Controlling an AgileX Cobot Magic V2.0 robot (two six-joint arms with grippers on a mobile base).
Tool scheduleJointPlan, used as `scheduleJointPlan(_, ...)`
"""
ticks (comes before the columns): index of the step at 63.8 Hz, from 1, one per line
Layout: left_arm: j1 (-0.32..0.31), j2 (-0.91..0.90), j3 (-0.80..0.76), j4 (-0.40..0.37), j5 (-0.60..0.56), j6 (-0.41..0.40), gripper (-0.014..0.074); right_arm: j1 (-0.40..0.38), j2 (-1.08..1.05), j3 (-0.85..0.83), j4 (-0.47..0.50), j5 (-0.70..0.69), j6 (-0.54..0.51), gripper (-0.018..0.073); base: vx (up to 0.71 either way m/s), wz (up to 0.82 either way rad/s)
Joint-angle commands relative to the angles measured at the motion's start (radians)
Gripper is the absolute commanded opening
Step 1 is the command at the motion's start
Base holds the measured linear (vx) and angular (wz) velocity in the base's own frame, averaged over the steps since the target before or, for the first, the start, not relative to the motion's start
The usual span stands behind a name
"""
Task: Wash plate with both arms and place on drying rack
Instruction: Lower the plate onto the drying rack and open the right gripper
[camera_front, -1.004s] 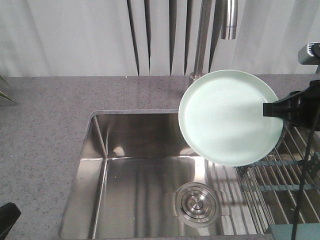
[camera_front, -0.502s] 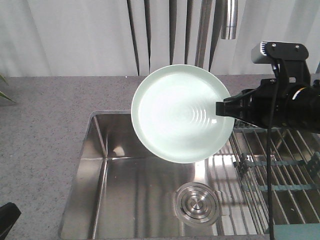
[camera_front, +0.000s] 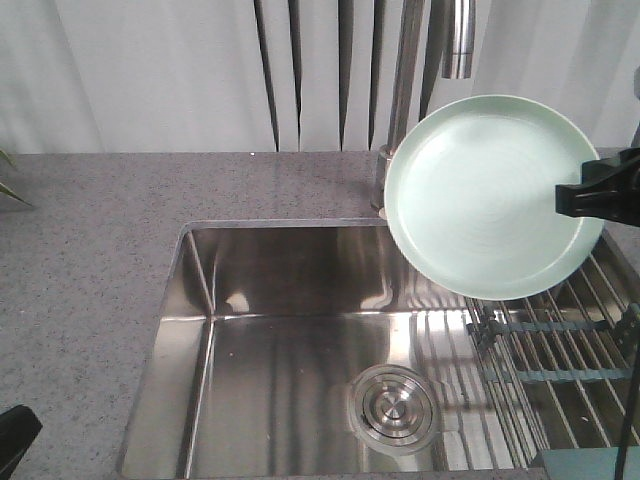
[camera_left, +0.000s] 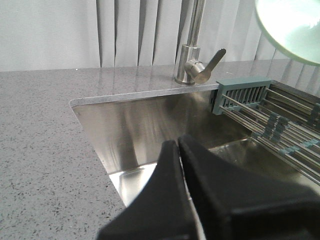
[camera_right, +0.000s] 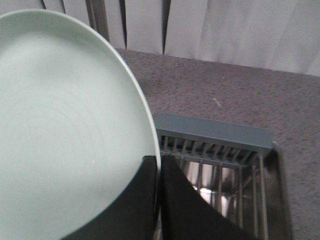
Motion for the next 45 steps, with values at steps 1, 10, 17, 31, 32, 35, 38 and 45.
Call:
scheduleJointPlan(1, -0.006, 0.009, -0.022, 0.003, 0.022, -0.021, -0.0006, -0.019, -0.042, -0.035, -0.086, -0.059, 0.017, -0.0001, 0.0, 0.0)
scheduleJointPlan(10, -0.006, 0.009, -0.022, 0.003, 0.025, -0.021, -0.0006, -0.066, -0.026, -0.065, -0.185, -0.049, 0.047, -0.0001, 0.0, 0.0)
scheduleJointPlan(17, -0.006, 0.009, -0.022, 0.003, 0.025, -0.021, -0.0006, -0.117, 0.015, -0.148, -0.253, 0.007, 0.063, -0.0001, 0.0, 0.0)
scheduleJointPlan(31, -0.006, 0.009, -0.022, 0.003, 0.025, -0.021, -0.0006, -0.133, 0.151, -0.307, -0.559, 0.203, 0.073, -0.0001, 0.0, 0.0)
scheduleJointPlan(32, -0.006, 0.009, -0.022, 0.003, 0.025, -0.021, -0.0006, -0.133, 0.158, -0.307, -0.575, 0.205, 0.075, -0.0001, 0.0, 0.0)
scheduleJointPlan(35, -0.006, 0.009, -0.022, 0.003, 0.025, -0.021, -0.0006, -0.133, 0.183, -0.301, -0.616, 0.213, 0.092, -0.0001, 0.0, 0.0)
scheduleJointPlan(38, -0.006, 0.009, -0.022, 0.003, 0.025, -0.021, -0.0006, -0.133, 0.213, -0.301, -0.634, 0.229, 0.099, -0.0001, 0.0, 0.0)
scheduleJointPlan(45, -0.006, 0.009, -0.022, 0.003, 0.025, -0.021, -0.0006, -0.132, 0.295, -0.301, -0.637, 0.229, 0.103, -0.0001, 0.0, 0.0)
